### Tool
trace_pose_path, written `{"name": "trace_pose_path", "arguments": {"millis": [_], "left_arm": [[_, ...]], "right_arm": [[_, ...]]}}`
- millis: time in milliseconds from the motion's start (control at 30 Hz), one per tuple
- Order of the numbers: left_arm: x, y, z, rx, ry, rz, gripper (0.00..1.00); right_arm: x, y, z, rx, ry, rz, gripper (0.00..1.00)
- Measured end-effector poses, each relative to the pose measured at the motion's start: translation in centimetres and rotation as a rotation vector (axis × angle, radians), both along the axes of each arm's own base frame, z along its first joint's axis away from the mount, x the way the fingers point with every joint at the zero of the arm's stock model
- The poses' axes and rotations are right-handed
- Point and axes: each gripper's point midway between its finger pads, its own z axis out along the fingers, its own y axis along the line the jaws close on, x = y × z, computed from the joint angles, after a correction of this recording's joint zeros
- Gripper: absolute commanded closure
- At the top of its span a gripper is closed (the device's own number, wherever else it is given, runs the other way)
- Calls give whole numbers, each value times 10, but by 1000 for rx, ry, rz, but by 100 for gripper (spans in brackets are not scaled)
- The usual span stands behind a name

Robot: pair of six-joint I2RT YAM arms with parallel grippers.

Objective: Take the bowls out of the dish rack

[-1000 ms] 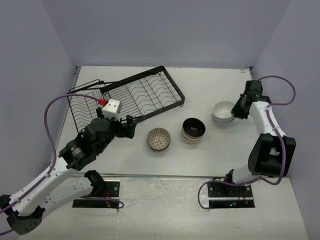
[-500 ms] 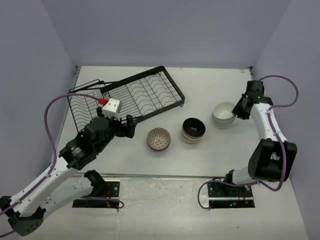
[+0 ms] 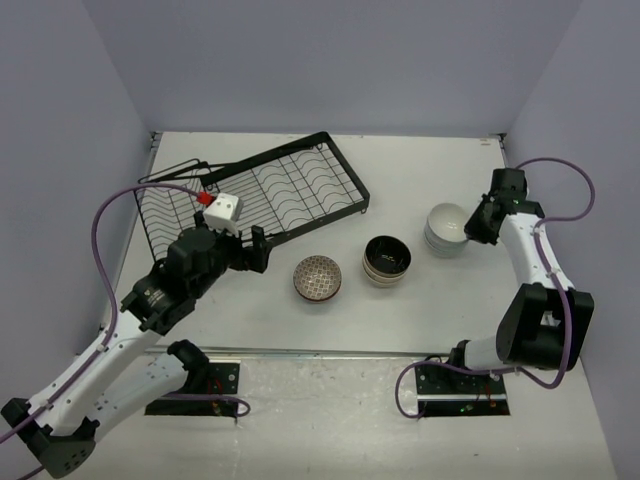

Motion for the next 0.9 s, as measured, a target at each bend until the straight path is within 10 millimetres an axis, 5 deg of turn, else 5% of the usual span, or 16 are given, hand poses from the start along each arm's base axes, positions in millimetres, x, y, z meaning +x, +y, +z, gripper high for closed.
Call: {"name": "trace_pose_path", "arguments": {"millis": [100, 433, 567, 633, 900], "left_arm": [[3, 1, 0, -9, 3, -1, 0], [11, 12, 3, -14, -11, 56, 0], [17, 33, 5, -19, -23, 193, 0], [20, 46, 5, -15, -25, 275, 0], [32, 107, 27, -24, -53, 552, 0]], "right_arm": [[0, 0, -1, 0, -1, 0, 91], [-3, 0, 28, -12, -65, -1, 61], [1, 3, 66, -17, -172, 12, 44], [-2, 10, 87, -10, -245, 35, 5], [-64, 74, 215, -24, -709, 255, 1]]}}
